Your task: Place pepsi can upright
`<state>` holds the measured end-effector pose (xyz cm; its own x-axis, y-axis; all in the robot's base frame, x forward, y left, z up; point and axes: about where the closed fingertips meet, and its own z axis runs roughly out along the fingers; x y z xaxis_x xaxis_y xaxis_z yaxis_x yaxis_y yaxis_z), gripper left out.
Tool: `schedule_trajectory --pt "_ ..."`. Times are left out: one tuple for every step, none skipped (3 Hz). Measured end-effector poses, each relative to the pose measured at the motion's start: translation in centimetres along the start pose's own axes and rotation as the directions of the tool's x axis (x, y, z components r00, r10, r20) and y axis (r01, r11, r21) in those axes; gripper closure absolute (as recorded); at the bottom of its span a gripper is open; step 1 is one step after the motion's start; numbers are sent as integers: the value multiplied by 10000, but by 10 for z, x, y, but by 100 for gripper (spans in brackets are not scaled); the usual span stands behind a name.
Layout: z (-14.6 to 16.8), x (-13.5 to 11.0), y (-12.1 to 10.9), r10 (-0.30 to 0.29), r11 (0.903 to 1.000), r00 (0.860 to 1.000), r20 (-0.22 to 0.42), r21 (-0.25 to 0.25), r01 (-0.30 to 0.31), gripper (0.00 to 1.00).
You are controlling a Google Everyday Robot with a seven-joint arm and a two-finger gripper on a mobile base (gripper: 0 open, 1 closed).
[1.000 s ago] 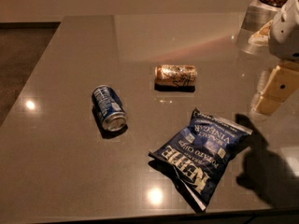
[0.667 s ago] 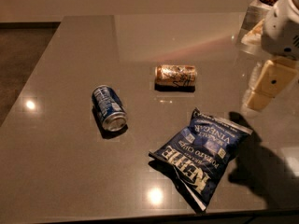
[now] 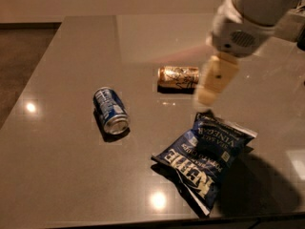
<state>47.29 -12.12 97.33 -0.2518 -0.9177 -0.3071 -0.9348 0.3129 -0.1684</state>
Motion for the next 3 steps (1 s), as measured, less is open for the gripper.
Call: schedule_trajectory --pt "17 -30 -2 365 9992 9988 -329 193 -359 0" --pt "36 -54 -12 1070 9942 9883 -1086 186 -1056 0" --pt "53 -76 -19 2045 9789 9663 -1564 325 -2018 0"
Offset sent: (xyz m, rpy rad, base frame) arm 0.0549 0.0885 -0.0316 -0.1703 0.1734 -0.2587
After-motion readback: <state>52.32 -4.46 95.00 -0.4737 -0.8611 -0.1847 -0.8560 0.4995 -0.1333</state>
